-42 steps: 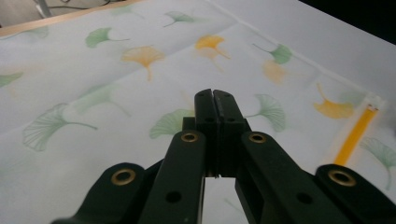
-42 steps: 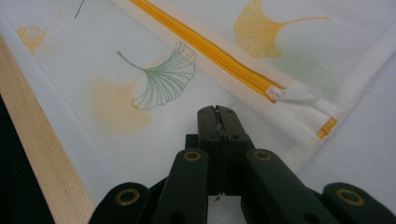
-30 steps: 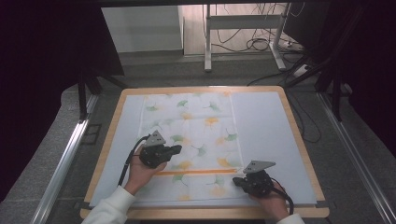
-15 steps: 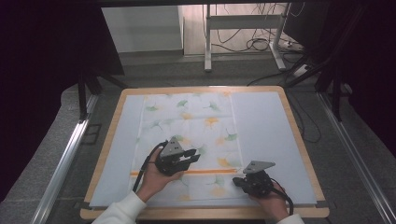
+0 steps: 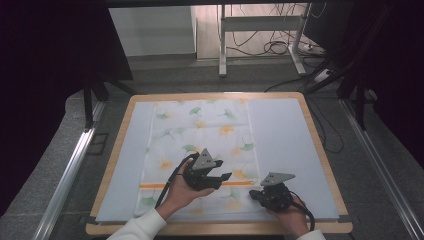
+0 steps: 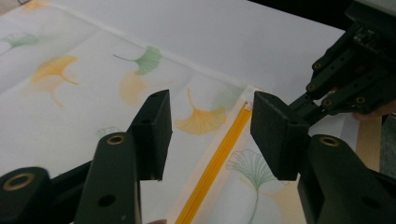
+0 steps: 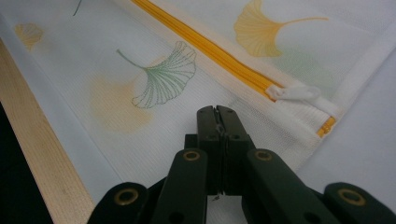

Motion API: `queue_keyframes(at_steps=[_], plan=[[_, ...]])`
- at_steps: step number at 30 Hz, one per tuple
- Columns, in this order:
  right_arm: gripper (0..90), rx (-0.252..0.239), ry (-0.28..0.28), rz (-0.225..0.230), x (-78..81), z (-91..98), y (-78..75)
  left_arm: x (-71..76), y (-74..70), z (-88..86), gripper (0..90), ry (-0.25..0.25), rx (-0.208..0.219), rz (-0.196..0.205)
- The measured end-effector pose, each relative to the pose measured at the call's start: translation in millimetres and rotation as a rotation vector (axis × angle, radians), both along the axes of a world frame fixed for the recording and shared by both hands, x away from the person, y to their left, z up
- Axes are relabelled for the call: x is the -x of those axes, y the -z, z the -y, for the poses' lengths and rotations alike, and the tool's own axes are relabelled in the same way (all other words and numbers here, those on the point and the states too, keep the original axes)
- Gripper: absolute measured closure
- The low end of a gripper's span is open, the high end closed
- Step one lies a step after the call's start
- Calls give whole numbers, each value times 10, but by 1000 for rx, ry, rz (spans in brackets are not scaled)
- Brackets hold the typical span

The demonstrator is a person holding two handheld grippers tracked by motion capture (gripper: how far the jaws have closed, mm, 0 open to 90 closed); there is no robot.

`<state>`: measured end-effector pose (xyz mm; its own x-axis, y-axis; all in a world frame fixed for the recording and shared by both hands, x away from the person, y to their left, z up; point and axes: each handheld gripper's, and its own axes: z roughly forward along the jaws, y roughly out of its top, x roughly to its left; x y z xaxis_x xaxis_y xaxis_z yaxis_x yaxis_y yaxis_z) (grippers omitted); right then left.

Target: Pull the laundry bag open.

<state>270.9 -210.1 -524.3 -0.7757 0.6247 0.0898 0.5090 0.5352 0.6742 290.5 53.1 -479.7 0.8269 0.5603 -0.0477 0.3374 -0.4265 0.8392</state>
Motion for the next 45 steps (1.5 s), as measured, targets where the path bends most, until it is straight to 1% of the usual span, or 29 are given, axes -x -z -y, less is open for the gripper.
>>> queue_keyframes(at_steps=[4,9,10,11,13,16,23,24,27,28,29,30,33,34,35,38,40,41,42,43,45], plan=[[884,-1,0,-1,1,2,0,-17,47,87,472,10,-23,-9],[884,0,1,-9,11,15,-10,-30,59,169,467,25,-33,-18],[884,5,0,-11,19,26,-17,-47,47,177,467,43,-44,-9],[884,10,0,-12,28,38,-21,-59,40,166,468,41,-40,-9],[884,11,6,-17,48,62,-25,-92,29,140,470,35,-16,-27],[885,5,5,-17,52,91,-22,-112,29,142,470,30,-15,-32],[885,4,7,-21,47,91,-22,-146,58,312,469,56,-32,-46],[885,4,7,-21,47,91,-22,-146,58,312,469,56,-32,-46],[885,0,5,-27,43,96,-21,-161,96,430,469,64,-47,-49],[885,-1,5,-27,42,96,-21,-161,96,430,469,64,-47,-49],[885,-1,5,-27,43,96,-21,-186,116,480,473,73,-55,-54],[885,-1,5,-27,43,96,-21,-186,116,480,481,73,-55,-54],[885,5,3,-21,46,93,-21,-211,160,584,496,78,-53,-66],[885,5,0,-23,44,95,-22,-228,169,596,501,87,-71,-64],[885,5,0,-23,44,95,-22,-228,169,596,505,87,-71,-64],[885,1,-1,-28,35,100,-20,-268,223,652,519,82,-68,-82],[885,-1,-2,-30,34,101,-19,-294,256,680,526,80,-67,-85],[885,-2,-4,-35,32,105,-21,-308,270,692,540,81,-68,-89],[885,-2,-4,-36,31,105,-21,-329,293,714,547,86,-79,-96],[885,-3,-4,-36,31,105,-21,-331,307,734,555,85,-71,-100],[885,-2,-4,-36,32,104,-21,-336,322,764,569,91,-77,-103]])
